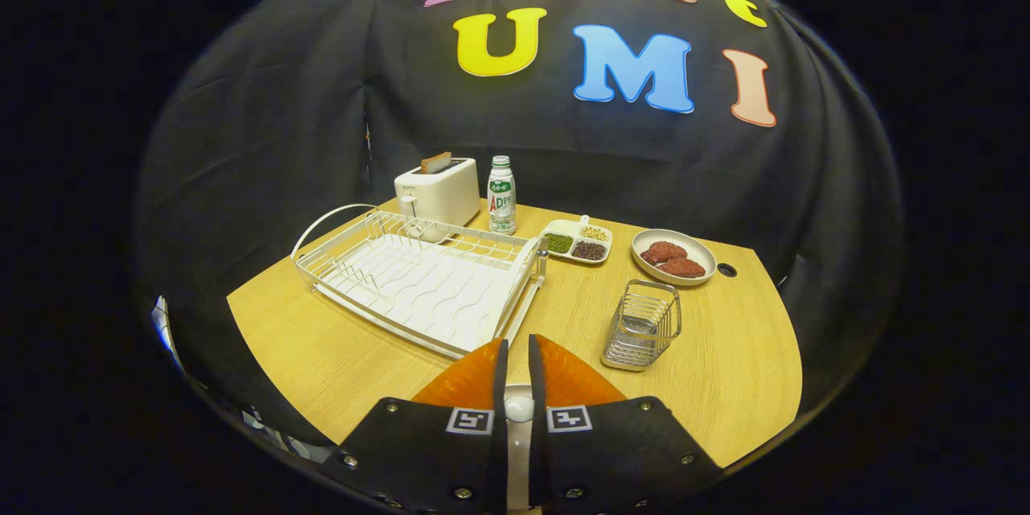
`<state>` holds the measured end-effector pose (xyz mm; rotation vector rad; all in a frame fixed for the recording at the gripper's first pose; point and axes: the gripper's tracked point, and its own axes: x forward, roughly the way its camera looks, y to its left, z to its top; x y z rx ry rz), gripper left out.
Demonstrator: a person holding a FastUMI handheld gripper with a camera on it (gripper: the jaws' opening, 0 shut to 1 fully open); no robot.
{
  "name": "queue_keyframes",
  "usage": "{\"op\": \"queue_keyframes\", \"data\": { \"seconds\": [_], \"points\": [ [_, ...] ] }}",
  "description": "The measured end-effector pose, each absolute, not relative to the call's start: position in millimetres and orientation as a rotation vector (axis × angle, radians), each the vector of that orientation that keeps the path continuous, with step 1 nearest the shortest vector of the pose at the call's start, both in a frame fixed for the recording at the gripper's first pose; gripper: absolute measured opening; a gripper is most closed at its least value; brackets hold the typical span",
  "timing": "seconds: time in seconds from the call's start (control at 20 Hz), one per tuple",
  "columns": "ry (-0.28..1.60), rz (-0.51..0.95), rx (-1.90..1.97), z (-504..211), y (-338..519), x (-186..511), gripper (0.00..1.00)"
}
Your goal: Take the plate from the dish rack, then take the spoon from the basket and place it into the plate.
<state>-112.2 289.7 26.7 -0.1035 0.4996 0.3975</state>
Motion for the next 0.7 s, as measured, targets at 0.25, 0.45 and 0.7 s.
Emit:
{"op": "queue_keyframes", "data": {
  "seconds": [0.25,0.45,0.7],
  "points": [
    [0.512,0.428,-0.116,19,304,-116,0.1],
    [0.513,0.447,-0.099,10,307,-121,0.1],
    [0.523,0.402,-0.084,3,292,-118,0.11]
  ]
}}
